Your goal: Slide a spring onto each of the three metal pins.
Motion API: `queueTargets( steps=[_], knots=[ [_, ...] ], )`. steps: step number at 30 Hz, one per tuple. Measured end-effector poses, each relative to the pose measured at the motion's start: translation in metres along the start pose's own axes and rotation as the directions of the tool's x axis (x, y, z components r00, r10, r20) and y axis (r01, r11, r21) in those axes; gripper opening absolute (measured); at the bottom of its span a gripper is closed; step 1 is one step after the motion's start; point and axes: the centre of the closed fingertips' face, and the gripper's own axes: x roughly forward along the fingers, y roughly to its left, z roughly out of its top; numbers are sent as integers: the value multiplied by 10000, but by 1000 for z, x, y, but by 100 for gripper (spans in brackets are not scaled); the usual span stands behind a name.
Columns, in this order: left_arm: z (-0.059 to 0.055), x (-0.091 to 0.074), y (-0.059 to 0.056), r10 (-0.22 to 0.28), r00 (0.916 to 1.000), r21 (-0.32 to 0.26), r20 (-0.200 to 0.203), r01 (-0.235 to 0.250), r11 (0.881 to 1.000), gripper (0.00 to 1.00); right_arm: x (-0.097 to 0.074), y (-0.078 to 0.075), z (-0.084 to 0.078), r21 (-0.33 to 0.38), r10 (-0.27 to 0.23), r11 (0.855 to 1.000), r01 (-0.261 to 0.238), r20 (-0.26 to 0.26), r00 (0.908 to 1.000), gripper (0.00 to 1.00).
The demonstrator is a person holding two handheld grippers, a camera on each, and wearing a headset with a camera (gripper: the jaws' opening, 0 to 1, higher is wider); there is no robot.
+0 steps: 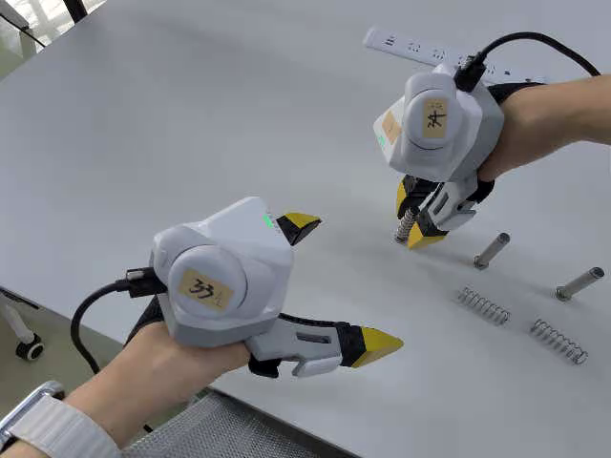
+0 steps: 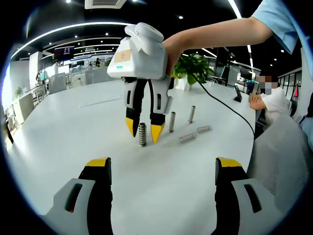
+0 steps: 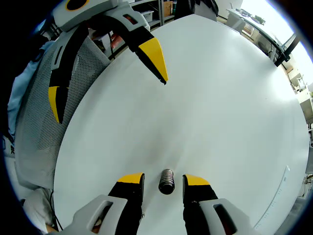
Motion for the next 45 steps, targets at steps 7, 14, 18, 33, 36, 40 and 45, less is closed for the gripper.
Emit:
queueTargets(
  steps=[7, 14, 18, 33, 36, 40, 45],
  knots=[
    [0, 0, 0, -31, 10000, -47, 14, 31, 10000, 86, 0, -1, 4, 295, -306, 9991, 290, 572, 9979, 73],
    [0, 0, 1, -24, 10000, -56, 2, 24, 10000, 86, -1, -3, 3, 583, -725, 9960, 676, 870, 9936, 99],
    [1, 0, 1, -24, 10000, -81, 35, 24, 10000, 86, -5, -1, 5, 884, -910, 9928, 810, 1169, 9890, 99],
    [5, -1, 0, -92, 10000, 90, 35, 92, 9999, 86, -24, 15, 11, 1696, -1554, 9785, 1169, 2354, 9594, 99],
    [7, -1, -1, -159, 9999, 157, 7, 159, 9998, 86, -27, 17, 7, 1881, -1677, 9745, 1220, 2505, 9535, 99],
    [9, 0, -4, -266, 9996, 275, -23, 267, 9993, 86, -32, 19, 4, 2184, -1879, 9674, 1285, 2779, 9421, 99],
    [12, 1, -7, -390, 9992, 435, -86, 394, 9983, 86, -40, 20, 0, 2710, -2262, 9522, 1407, 3165, 9212, 99]
  ],
)
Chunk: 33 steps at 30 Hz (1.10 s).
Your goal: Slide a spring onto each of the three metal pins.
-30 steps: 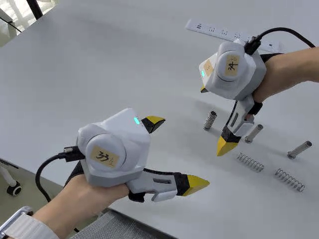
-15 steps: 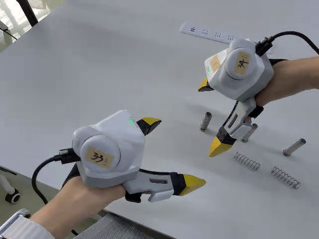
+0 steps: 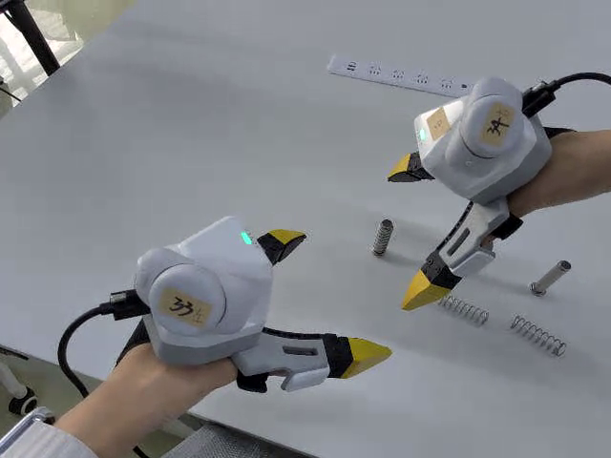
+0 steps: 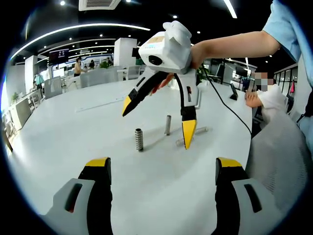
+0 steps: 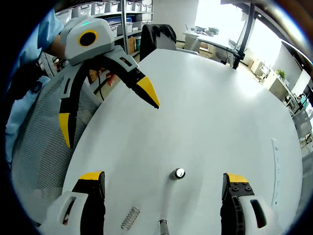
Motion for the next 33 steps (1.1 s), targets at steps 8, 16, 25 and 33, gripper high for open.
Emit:
queueTargets(
  steps=[8, 16, 25, 33],
  knots=[
    [5, 4, -5, -275, 9996, 175, -70, 276, 9995, 86, -18, 6, -6, 601, -693, 9961, 647, 785, 9945, 99],
    [8, 12, -13, -665, 9973, 518, -302, 680, 9963, 86, -41, 10, -18, 1298, -1475, 9828, 1310, 1269, 9809, 99],
    [15, 20, -20, -1089, 9931, 880, -445, 1125, 9897, 86, -67, 25, -42, 2098, -2334, 9568, 2012, 1419, 9620, 99],
    [16, 25, -26, -1378, 9886, 1102, -609, 1439, 9834, 85, -90, 43, -54, 2702, -3019, 9286, 2544, 1513, 9413, 99]
  ],
)
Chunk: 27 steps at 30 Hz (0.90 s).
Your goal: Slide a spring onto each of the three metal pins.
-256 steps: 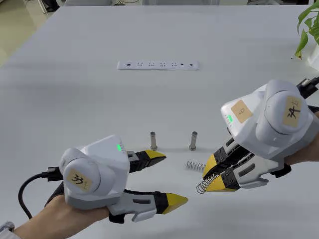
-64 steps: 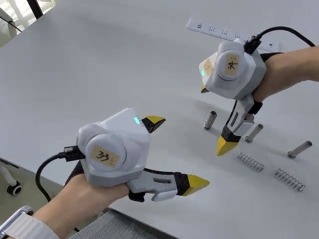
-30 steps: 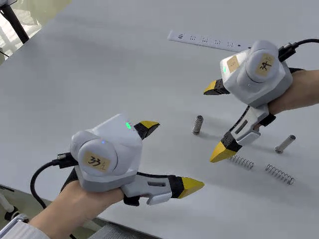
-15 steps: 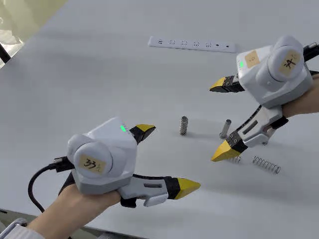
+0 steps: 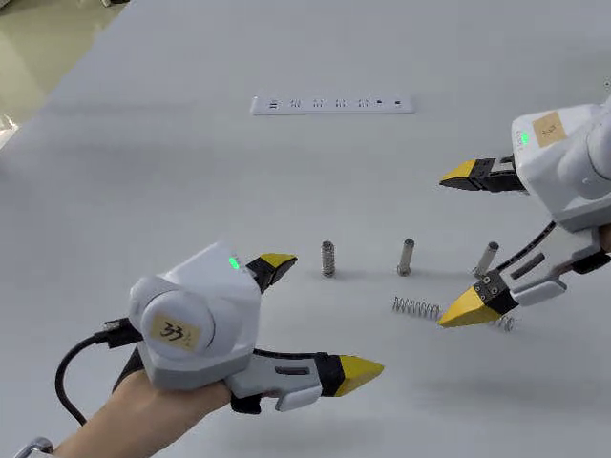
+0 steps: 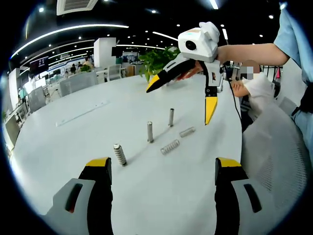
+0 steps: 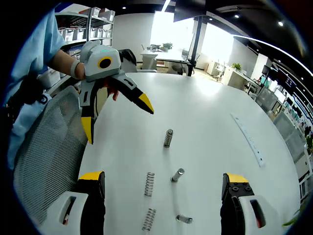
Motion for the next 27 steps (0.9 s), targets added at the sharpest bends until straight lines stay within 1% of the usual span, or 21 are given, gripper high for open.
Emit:
queueTargets(
  steps=[6, 9, 14, 15, 16, 21, 24, 27],
  knots=[
    [-1, 4, -4, -239, 9996, 145, -158, 241, 9996, 85, -18, 6, -8, 388, -463, 9982, 455, 184, 9988, 99],
    [-2, 7, -7, -388, 9988, 261, -292, 395, 9989, 84, -26, 8, -15, 574, -655, 9963, 640, 230, 9976, 99],
    [-2, 13, -10, -637, 9967, 457, -501, 660, 9968, 84, -39, 11, -31, 1024, -991, 9900, 966, 198, 9949, 99],
    [-2, 15, -11, -692, 9960, 516, -568, 722, 9961, 84, -44, 4, -41, 1122, -1054, 9884, 1026, 194, 9942, 99],
    [-2, 15, -11, -724, 9956, 558, -589, 757, 9956, 84, -46, 4, -45, 1215, -1112, 9866, 1085, 159, 9937, 99],
    [0, 22, -15, -1037, 9912, 855, -820, 1107, 9902, 83, -56, 14, -60, 1524, -1378, 9790, 1351, 73, 9904, 99],
    [-1, 28, -18, -1237, 9866, 1108, -1066, 1355, 9846, 83, -62, 19, -68, 1783, -1582, 9718, 1542, 83, 9874, 99],
    [-1, 32, -20, -1421, 9830, 1296, -1161, 1568, 9791, 81, -68, 23, -74, 2051, -1802, 9632, 1738, 128, 9835, 99]
  ],
)
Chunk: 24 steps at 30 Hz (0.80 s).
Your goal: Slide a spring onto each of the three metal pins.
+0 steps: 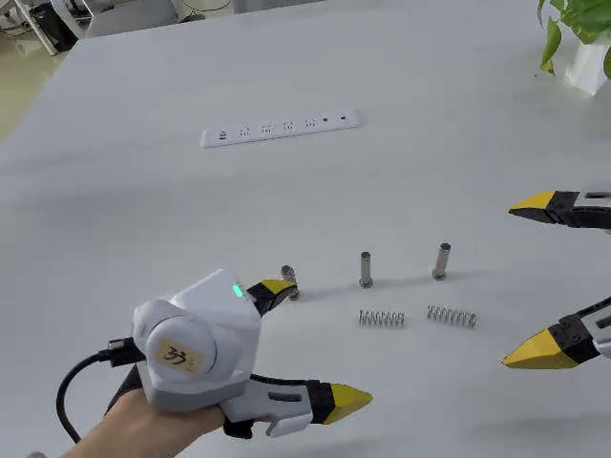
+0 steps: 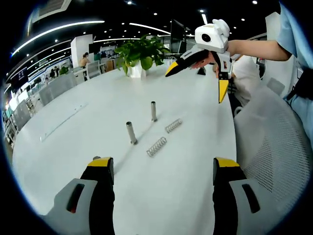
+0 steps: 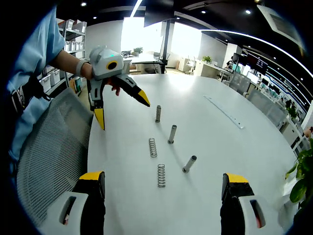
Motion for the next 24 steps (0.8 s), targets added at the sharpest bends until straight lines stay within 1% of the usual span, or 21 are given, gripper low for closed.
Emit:
queueTargets(
  steps=[4, 9, 12, 14, 17, 19, 20, 22, 23, 24],
  knots=[
    [0, 7, 0, -152, 9999, 96, -47, 152, 9998, 80, -6, 5, -9, 311, -222, 9993, 219, 107, 9997, 99],
    [-5, 16, 2, -395, 9982, 254, -449, 407, 9988, 80, -11, 11, -18, 720, -427, 9966, 412, 192, 9989, 99],
    [-5, 21, 4, -460, 9973, 371, -570, 481, 9982, 79, -12, 15, -22, 880, -518, 9949, 494, 250, 9983, 99],
    [-5, 23, 5, -529, 9962, 470, -692, 562, 9973, 77, -14, 17, -22, 1057, -606, 9928, 558, 425, 9973, 99],
    [-5, 27, 4, -607, 9941, 733, -901, 674, 9950, 76, -16, 22, -26, 1186, -689, 9909, 632, 449, 9966, 99],
    [-5, 29, 5, -614, 9925, 775, -1057, 698, 9945, 75, -18, 25, -28, 1287, -736, 9894, 669, 484, 9961, 99],
    [-5, 31, 7, -538, 9910, 889, -1227, 650, 9939, 75, -19, 27, -29, 1344, -785, 9884, 711, 507, 9956, 99],
    [-4, 34, 10, -416, 9903, 960, -1329, 546, 9939, 74, -19, 30, -30, 1430, -831, 9869, 742, 568, 9949, 99],
    [-4, 36, 11, -354, 9889, 1095, -1441, 515, 9927, 72, -19, 32, -31, 1531, -843, 9854, 741, 612, 9946, 99],
    [-2, 37, 11, -393, 9893, 1060, -1402, 545, 9929, 71, -18, 34, -32, 1565, -834, 9850, 729, 619, 9946, 98]
  ],
)
